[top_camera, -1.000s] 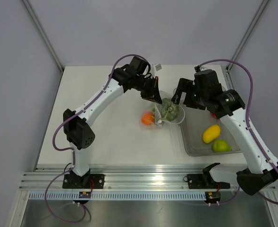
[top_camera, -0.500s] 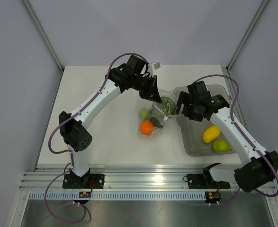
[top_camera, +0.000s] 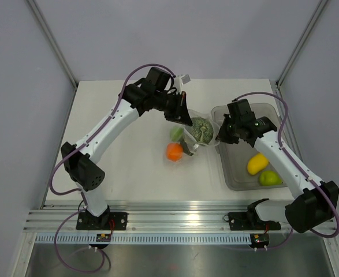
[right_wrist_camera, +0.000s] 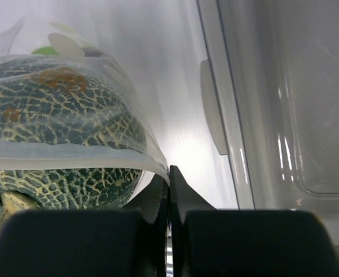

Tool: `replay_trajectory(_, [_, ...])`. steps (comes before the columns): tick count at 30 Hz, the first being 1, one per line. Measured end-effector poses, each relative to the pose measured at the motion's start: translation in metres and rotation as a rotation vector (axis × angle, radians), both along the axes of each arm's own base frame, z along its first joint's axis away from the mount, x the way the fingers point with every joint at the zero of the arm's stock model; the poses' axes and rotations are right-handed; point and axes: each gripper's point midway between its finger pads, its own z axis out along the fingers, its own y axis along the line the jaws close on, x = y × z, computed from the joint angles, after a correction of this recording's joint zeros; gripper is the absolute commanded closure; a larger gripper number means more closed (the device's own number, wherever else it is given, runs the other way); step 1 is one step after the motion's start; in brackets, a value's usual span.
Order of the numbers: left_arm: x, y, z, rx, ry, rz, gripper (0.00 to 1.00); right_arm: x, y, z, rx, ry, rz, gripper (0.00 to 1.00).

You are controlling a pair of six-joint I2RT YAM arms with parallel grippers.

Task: Place the food in the zip-top bag and seal the zipper
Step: Adjust the zipper food storage bag at the center of the board.

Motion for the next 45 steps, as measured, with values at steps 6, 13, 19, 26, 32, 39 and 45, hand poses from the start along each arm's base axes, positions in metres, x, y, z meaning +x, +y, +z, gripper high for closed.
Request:
replay_trajectory(6, [0.0, 0.029, 0.02, 0.01, -0.053, 0.036, 1.0, 0.003, 0.02, 0.053, 0.114, -0.091, 0.059, 1.0])
replay_trajectory(13, [0.003, 0.059, 0.011, 0.096, -0.128, 0.112, 1.0, 0.001, 0.036, 0.123, 0.222, -0.273, 0.115, 1.0])
replay_trajectory(19, [-0.02, 0.079, -0.112, 0.32, 0.127, 0.102, 1.0, 0.008, 0.042, 0.015, 0.114, -0.018, 0.108, 1.0])
replay_trajectory(26, [-0.01, 0.07, -0.068, 0.283, 0.054, 0.108, 1.0, 0.001, 0.049, 0.016, 0.076, 0.033, 0.144, 1.0])
replay_trajectory(32, [-0.023, 0.061, 0.028, 0.093, -0.144, 0.097, 1.0, 0.004, 0.056, 0.101, 0.163, -0.186, 0.173, 1.0])
replay_trajectory(39, [-0.021, 0.055, 0.027, 0.084, -0.125, 0.094, 1.0, 0.0, 0.051, 0.108, 0.156, -0.205, 0.163, 1.0])
replay_trajectory(45, [-0.018, 0.051, 0.018, 0.095, -0.094, 0.092, 1.0, -0.003, 0.049, 0.095, 0.14, -0.17, 0.161, 1.0])
